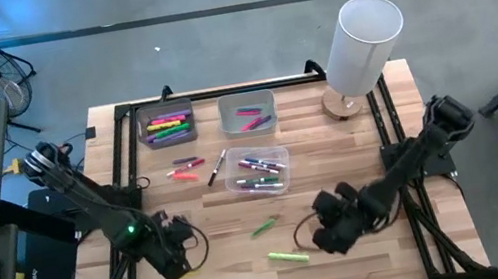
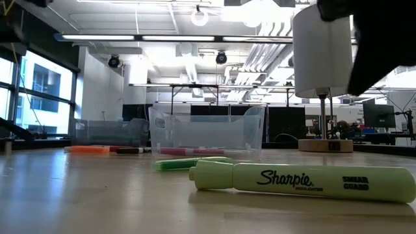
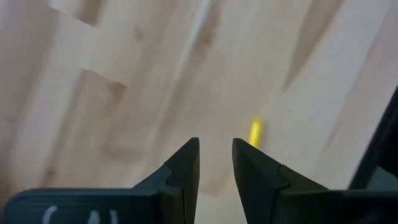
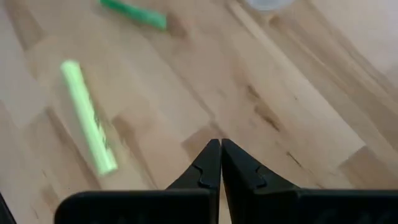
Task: Pick & Place Markers
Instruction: Put the yellow pen into the gray bin
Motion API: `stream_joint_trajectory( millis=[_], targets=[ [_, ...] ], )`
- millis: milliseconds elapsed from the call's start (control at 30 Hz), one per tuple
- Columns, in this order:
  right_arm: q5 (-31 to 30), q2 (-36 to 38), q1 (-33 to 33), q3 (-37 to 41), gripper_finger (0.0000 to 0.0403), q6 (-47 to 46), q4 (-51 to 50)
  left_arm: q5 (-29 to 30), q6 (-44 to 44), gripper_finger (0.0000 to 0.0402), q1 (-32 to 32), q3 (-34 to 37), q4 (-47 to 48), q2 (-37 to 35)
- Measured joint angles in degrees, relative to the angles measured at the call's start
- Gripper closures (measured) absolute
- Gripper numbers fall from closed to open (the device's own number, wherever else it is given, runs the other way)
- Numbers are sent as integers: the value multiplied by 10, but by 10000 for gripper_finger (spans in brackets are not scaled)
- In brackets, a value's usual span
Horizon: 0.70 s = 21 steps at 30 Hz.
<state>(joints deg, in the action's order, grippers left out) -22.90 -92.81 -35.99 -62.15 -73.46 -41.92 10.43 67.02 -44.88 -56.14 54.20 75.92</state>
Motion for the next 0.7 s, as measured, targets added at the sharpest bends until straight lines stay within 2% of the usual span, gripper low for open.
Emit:
stream_joint_trajectory(
  millis=[133, 300, 533, 700],
  targets=[
    [-1, -30, -29, -43, 402, -2, -18, -21, 51, 310, -26, 0, -37, 44],
    [-4, -32, -61, -53, 402, -1, -11, -28, 127, 310, -63, 0, -57, 87],
    [-12, -32, -105, -53, 402, -22, 1, -42, 143, 310, -86, 0, -116, 142],
    [-36, -32, -133, -53, 402, -39, 10, -42, 136, 310, -89, 0, -116, 186]
  ],
)
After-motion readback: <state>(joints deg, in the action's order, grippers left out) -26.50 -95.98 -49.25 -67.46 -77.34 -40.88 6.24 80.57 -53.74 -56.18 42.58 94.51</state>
